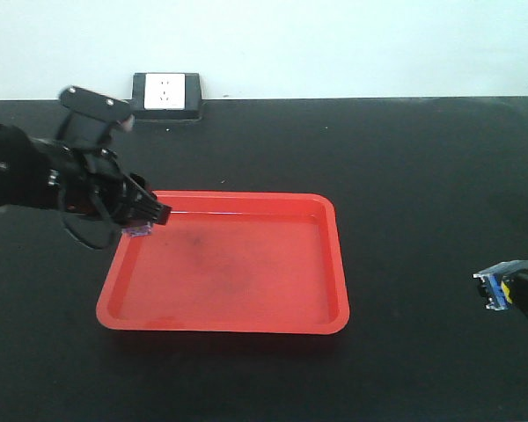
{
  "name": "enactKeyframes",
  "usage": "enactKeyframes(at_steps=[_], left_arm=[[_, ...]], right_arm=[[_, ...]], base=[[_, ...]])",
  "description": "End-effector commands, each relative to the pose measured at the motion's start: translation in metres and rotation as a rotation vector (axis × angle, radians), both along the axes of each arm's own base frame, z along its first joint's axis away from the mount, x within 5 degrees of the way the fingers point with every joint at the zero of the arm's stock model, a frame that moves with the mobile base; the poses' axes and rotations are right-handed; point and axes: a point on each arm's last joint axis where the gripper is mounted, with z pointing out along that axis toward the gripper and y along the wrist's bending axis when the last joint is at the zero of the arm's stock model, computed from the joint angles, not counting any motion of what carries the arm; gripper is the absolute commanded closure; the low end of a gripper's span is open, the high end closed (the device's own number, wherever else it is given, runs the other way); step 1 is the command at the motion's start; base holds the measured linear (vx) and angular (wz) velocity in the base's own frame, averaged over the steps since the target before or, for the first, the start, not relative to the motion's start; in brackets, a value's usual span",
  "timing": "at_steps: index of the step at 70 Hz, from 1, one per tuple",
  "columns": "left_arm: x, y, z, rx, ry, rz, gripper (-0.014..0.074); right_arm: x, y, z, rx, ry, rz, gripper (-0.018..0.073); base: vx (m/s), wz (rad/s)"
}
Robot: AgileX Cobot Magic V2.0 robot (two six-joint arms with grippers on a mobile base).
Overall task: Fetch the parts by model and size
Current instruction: 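Lower the left gripper with the red button into the tray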
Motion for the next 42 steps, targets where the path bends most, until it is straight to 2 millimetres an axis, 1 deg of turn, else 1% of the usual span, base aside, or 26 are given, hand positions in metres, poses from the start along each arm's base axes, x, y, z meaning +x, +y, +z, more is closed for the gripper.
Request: enactKeyframes(at_steps=[1, 23, 33, 42], left_arm=[[0.014, -0.007, 0.009, -0.052, -0.108, 0.003, 0.0589], [0.036, -0.015, -0.04, -0.019, -0.022, 0.006, 0.0559], [0.041, -0.017, -0.055, -0.01, 0.001, 0.007, 0.0534], [0.043, -0.017, -0.06, -0.008, 0.003, 0.007, 0.049]], right_arm=[[0.003, 0.001, 0.015, 0.024, -0.092, 0.001, 0.0569], [0.003, 0.001, 0.015, 0.024, -0.092, 0.001, 0.0569], [0.003, 0.001, 0.015, 0.024, -0.092, 0.001, 0.0569], [0.003, 0.001, 0.015, 0.024, -0.092, 0.001, 0.0569]], base=[[0.0, 0.0], [0.0, 0.0], [0.0, 0.0], [0.0, 0.0]])
